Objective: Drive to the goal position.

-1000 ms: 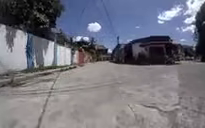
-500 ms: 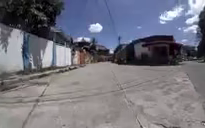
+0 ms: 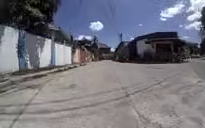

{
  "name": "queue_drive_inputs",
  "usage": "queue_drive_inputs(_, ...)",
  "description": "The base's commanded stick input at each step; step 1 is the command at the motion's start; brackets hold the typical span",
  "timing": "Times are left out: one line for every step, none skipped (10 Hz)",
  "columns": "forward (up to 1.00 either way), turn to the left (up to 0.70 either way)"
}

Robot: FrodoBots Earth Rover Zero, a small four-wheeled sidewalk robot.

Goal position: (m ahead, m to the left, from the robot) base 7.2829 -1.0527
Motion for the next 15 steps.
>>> queue_drive_inputs(0.85,0.00)
queue_drive_inputs(0.85,0.00)
queue_drive_inputs(0.85,0.00)
queue_drive_inputs(0.85,0.00)
queue_drive_inputs(0.85,0.00)
queue_drive_inputs(0.85,0.10)
queue_drive_inputs(0.85,0.20)
queue_drive_inputs(0.85,0.30)
queue_drive_inputs(0.85,0.07)
queue_drive_inputs(0.85,0.00)
queue_drive_inputs(0.85,-0.07)
queue_drive_inputs(0.85,-0.15)
queue_drive_inputs(0.85,-0.34)
queue_drive_inputs(0.85,-0.34)
queue_drive_inputs(0.85,-0.34)
